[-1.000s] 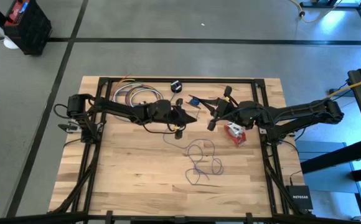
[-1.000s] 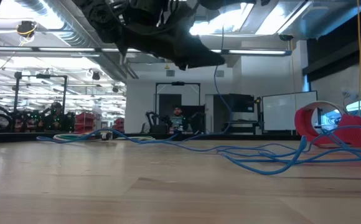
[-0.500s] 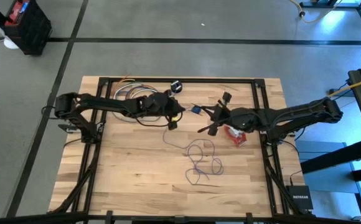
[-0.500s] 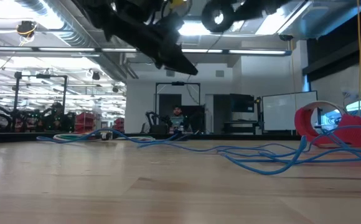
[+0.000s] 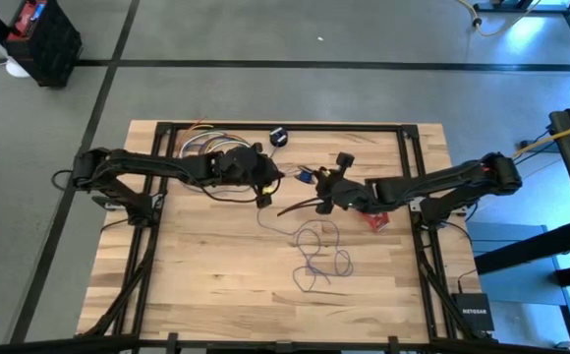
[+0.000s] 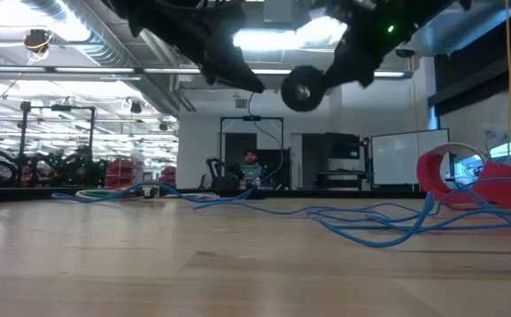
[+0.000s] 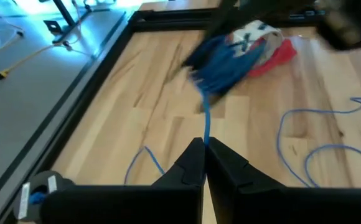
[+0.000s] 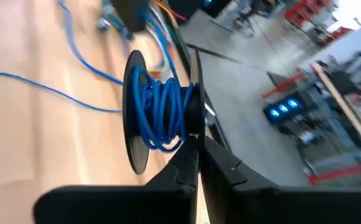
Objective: Coil cords
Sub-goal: Coil the blue wire onto the spool
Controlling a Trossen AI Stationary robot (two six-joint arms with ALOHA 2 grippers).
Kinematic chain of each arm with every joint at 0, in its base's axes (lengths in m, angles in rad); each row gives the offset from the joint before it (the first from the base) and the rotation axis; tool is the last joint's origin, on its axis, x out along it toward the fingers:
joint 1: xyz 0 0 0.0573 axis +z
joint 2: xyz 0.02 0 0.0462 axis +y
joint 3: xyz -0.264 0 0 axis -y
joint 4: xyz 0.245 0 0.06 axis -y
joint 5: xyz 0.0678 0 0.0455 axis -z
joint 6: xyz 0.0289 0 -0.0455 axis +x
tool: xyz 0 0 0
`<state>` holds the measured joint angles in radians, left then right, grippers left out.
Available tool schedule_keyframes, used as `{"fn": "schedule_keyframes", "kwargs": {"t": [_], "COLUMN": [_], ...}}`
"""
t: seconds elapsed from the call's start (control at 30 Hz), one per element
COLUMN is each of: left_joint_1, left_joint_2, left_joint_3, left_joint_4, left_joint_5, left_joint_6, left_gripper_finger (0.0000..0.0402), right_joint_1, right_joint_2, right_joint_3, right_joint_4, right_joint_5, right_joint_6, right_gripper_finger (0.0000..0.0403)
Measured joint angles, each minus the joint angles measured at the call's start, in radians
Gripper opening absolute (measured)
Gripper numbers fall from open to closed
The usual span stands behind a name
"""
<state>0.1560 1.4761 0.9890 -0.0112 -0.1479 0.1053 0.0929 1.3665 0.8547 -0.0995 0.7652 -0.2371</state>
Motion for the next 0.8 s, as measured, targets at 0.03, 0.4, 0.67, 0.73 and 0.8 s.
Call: {"fn": "schedule_keyframes", "kwargs": {"t": [0.03, 0.4, 0.67, 0.73, 0.8], "left_joint_1": [-0.006, -0.08, -0.081, -0.069, -0.059], "left_joint_2": [0.0, 0.024, 0.094, 0.106, 0.112], "left_joint_3": [0.0, 0.001, 0.0, 0.0, 0.0], "left_joint_4": [-0.003, 0.154, 0.215, 0.217, 0.234], "left_joint_5": [0.0, 0.03, 0.041, 0.039, 0.035], "left_joint_6": [-0.003, -0.025, -0.021, -0.021, -0.026], "left_gripper_finger": [0.0002, 0.0002, 0.0005, 0.0005, 0.0005], "right_joint_1": [-0.008, -0.061, -0.062, -0.061, -0.061], "right_joint_2": [0.012, 0.125, 0.159, 0.154, 0.151], "right_joint_3": [0.0, 0.0, 0.0, 0.0, 0.001], "right_joint_4": [0.0, 0.24, 0.459, 0.498, 0.548], "right_joint_5": [0.022, -0.001, -0.047, -0.058, -0.063], "right_joint_6": [0.002, -0.006, -0.026, -0.037, -0.059], "right_gripper_finger": [0.0012, 0.0012, 0.0012, 0.0012, 0.0012]}}
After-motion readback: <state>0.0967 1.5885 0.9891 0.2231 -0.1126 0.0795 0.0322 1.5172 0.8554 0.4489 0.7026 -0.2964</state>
